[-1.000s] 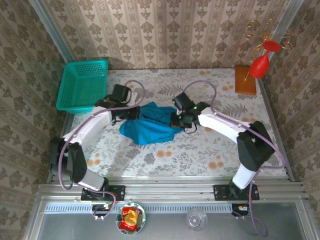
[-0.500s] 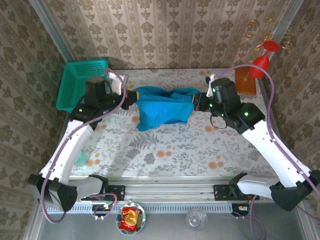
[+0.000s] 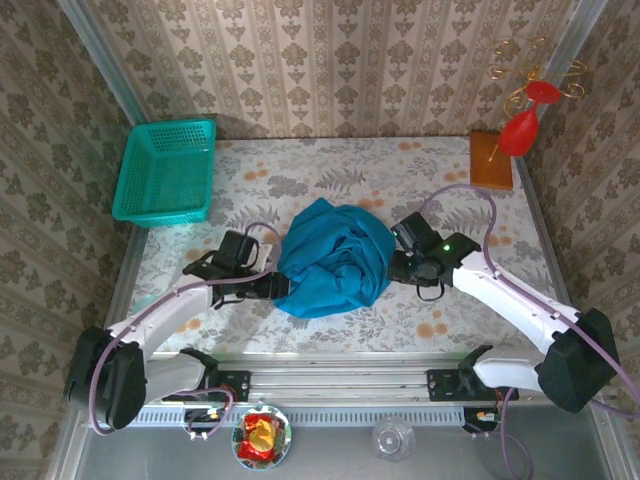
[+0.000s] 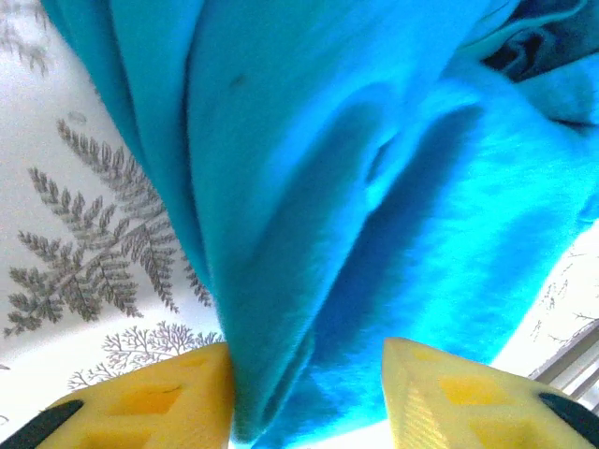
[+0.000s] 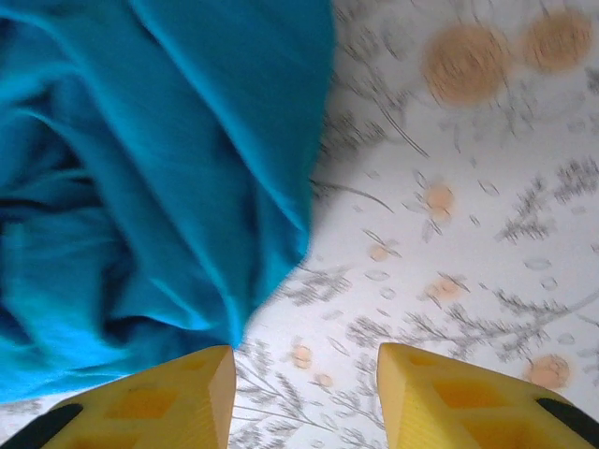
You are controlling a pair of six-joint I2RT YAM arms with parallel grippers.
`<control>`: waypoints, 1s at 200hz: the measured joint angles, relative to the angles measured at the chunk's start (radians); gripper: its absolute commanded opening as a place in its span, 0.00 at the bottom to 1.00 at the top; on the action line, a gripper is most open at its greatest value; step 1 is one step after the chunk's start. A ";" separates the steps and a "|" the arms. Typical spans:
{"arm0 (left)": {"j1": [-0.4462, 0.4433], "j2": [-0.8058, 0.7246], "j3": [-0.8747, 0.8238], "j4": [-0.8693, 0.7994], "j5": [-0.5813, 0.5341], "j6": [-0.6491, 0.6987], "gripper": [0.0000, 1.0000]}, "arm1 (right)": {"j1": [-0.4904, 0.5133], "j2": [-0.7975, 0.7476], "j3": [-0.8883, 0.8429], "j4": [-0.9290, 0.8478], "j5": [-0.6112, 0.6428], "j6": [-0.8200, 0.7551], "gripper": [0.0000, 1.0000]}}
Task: Fold the inside-out t-shirt
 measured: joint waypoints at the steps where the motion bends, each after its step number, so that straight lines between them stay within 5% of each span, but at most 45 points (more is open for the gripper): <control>1: -0.001 0.000 0.006 -0.002 -0.004 0.003 0.50 | 0.003 0.003 0.007 0.000 0.000 0.000 0.47; 46: -0.026 0.024 0.198 -0.025 -0.068 0.072 0.53 | 0.086 0.137 0.176 0.056 -0.013 -0.008 0.49; 137: -0.092 0.480 0.417 -0.020 -0.119 0.184 0.40 | 0.100 0.573 0.378 0.139 -0.010 -0.079 0.40; 200: -0.023 0.547 0.431 -0.020 -0.151 0.203 0.27 | 0.085 0.640 0.395 0.148 -0.005 -0.111 0.00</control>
